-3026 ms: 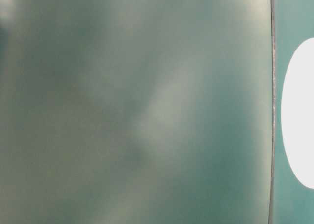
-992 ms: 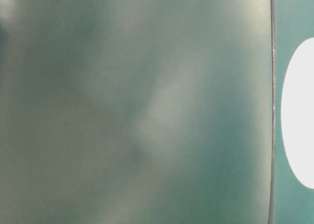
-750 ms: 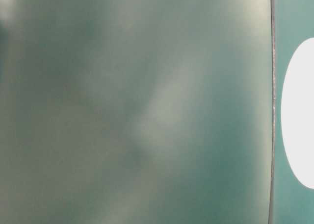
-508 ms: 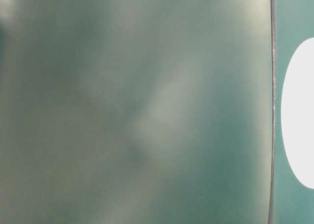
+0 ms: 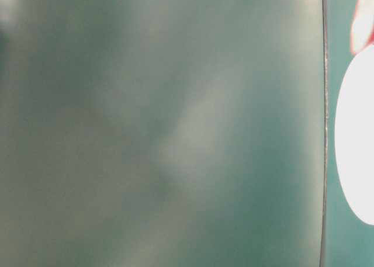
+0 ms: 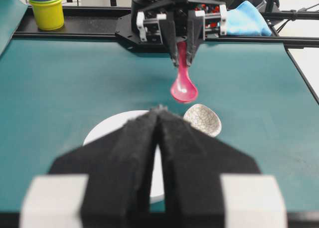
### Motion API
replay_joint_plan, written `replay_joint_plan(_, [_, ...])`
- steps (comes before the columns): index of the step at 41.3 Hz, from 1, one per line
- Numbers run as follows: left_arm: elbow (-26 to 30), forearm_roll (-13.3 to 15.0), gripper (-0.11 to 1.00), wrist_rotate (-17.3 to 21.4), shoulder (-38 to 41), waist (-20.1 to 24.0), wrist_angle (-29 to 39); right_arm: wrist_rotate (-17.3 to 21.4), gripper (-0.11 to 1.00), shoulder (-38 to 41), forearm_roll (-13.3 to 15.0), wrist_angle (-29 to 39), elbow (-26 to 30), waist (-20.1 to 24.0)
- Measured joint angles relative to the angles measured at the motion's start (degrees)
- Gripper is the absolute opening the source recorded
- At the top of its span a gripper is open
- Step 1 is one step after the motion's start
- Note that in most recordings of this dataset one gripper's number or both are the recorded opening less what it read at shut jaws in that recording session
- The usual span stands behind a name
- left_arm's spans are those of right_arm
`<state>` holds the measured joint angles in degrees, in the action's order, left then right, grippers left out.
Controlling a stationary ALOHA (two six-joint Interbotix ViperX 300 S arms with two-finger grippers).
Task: Scoop the yellow hexagonal prism block from the bowl with a spoon using the right arm.
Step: 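Carry the spoon left and lower its bowl into the white bowl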
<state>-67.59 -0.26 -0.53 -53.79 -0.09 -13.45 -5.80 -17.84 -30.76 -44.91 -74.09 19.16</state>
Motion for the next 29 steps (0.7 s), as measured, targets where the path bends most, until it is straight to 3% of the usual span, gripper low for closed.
replay_joint_plan(8, [0.0, 0.0, 0.00, 0.0, 0.0, 0.0, 0.0, -5.4, 0.24, -6.6, 0.0, 17.8, 5.3, -7.6])
replay_joint_plan(17, [-0.1, 0.0, 0.00, 0.0, 0.0, 0.0, -0.1, -10.1, 0.24, -7.8, 0.1, 38.1, 14.1, -16.3])
replay_joint_plan(29, [-0.1, 0.0, 0.00, 0.0, 1.1, 0.0, -2.9, -10.9, 0.24, -3.3, 1.0, 52.2, 22.6, -23.5])
